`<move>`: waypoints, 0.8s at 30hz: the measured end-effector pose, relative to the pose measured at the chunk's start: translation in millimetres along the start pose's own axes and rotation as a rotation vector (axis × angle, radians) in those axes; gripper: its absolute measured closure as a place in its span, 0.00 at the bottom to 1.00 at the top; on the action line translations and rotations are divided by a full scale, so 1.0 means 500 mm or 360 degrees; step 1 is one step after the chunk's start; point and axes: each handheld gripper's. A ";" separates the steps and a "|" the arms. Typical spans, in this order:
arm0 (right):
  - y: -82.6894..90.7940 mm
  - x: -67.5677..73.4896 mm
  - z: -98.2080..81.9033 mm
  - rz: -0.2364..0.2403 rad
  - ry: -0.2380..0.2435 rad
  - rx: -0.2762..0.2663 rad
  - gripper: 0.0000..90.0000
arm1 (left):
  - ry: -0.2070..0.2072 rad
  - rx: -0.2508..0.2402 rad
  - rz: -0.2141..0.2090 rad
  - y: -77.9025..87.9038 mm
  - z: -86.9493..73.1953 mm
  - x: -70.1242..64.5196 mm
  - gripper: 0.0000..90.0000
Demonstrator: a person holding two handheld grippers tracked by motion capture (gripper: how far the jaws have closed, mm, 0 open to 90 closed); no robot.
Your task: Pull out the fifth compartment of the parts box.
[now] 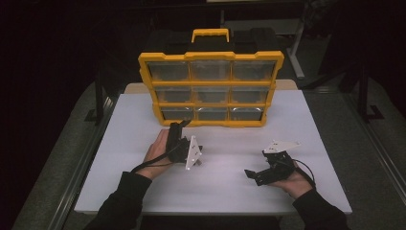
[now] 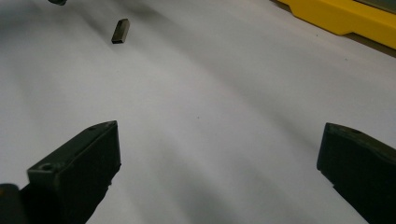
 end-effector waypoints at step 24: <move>0.000 0.000 0.000 0.0000 -0.0001 -0.0001 0.00 | -0.0209 0.0043 0.0170 0.006 0.003 -0.008 0.00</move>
Point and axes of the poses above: each handheld gripper's, and its own axes: y roughly backward along the jaws, z roughly out of its top, x roughly to its left, and after that the axes turned 12 degrees about x, right-handed
